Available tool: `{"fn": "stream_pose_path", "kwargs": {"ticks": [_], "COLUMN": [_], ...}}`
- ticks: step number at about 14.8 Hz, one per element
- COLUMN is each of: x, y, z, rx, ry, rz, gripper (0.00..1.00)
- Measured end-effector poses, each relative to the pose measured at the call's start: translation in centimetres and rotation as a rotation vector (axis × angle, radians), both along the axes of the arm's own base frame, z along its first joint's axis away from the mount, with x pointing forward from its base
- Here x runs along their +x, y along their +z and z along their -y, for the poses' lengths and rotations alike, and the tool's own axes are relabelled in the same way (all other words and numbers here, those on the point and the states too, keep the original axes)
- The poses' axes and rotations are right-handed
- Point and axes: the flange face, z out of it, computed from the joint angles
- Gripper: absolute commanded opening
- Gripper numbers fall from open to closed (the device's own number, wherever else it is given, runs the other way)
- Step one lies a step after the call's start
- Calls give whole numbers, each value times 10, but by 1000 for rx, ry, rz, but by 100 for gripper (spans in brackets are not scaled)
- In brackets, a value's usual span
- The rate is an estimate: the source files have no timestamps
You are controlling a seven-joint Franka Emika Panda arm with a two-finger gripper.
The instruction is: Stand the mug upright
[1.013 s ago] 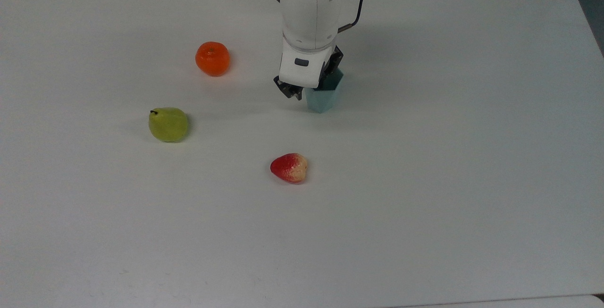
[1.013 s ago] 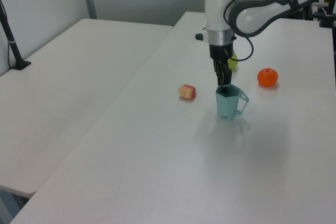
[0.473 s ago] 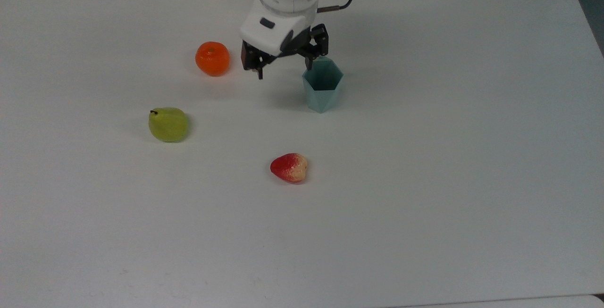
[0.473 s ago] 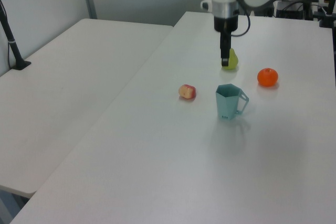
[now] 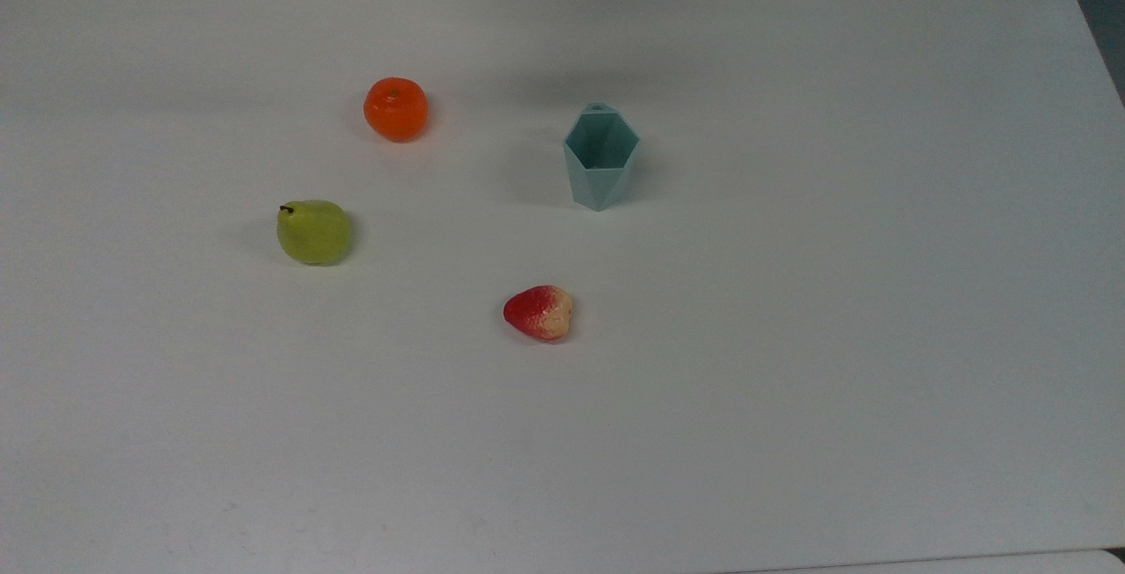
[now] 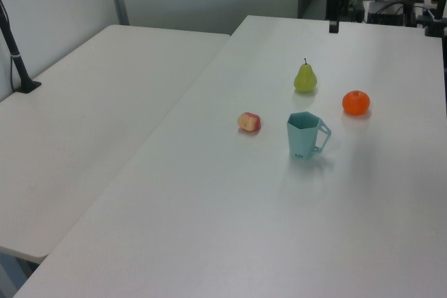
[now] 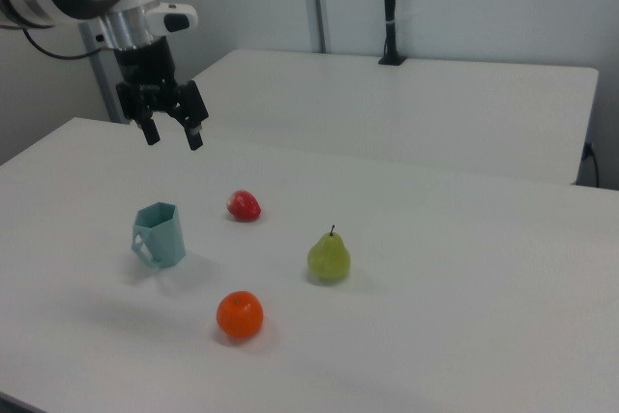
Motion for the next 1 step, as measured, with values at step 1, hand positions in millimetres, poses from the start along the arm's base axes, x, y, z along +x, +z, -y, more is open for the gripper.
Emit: {"fn": "stream_pose_path", "kwargs": {"ticks": [1], "x": [-5], "y": [6], "z": [5], "rx": [7], "ry": [-10], "rz": [3], "gripper": [100]}}
